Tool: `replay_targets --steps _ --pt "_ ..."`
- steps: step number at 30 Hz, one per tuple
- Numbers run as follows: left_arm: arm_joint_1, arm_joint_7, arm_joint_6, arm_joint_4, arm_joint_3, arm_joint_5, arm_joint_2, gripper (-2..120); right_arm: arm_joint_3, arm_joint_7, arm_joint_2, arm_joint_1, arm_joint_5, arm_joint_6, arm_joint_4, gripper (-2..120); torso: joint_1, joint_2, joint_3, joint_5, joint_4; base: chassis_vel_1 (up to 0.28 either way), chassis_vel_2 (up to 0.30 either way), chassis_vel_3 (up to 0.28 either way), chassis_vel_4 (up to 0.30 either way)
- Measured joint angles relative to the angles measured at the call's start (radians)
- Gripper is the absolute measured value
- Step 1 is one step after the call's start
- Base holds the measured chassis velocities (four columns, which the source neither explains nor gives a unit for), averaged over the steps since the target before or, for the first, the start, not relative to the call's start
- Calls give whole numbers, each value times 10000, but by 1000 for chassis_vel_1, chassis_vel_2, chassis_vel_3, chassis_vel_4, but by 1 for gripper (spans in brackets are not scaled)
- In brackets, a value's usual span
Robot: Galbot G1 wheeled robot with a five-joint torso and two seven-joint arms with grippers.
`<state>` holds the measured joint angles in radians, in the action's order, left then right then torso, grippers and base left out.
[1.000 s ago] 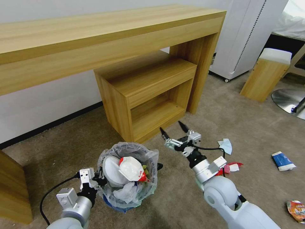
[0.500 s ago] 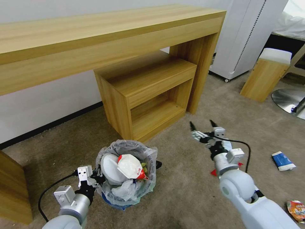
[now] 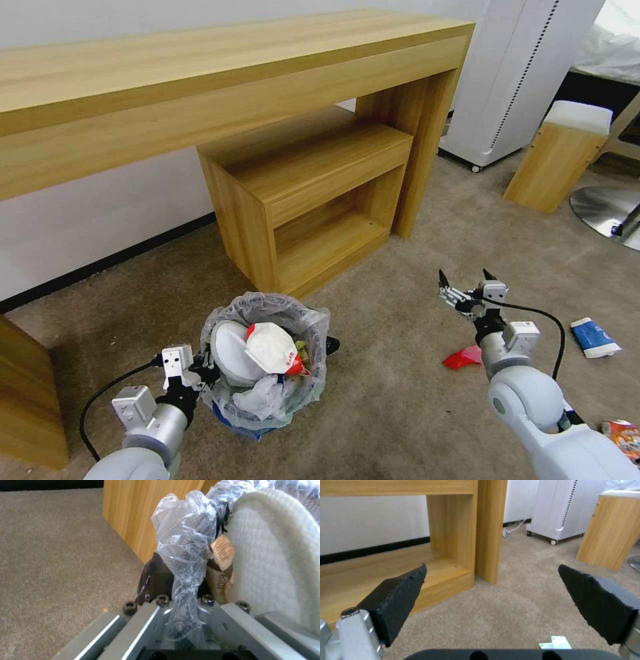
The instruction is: Pick up the trash bin and place the garbage on the floor into it.
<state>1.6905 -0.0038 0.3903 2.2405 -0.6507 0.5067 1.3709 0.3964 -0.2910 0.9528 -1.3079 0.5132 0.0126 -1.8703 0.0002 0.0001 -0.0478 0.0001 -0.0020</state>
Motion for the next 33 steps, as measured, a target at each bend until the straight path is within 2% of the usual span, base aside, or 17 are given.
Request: replay_targets --steps 16,33 --pt "62 14 1 30 -87 -23 -16 1 -33 55 104 -140 -259 157 166 100 0 0 0 -1 1 0 0 0 0" --pt "92 27 -21 33 -101 -74 25 1 -37 115 167 -235 -343 287 246 100 0 0 0 -1 0 -71 -77 -79 -71"
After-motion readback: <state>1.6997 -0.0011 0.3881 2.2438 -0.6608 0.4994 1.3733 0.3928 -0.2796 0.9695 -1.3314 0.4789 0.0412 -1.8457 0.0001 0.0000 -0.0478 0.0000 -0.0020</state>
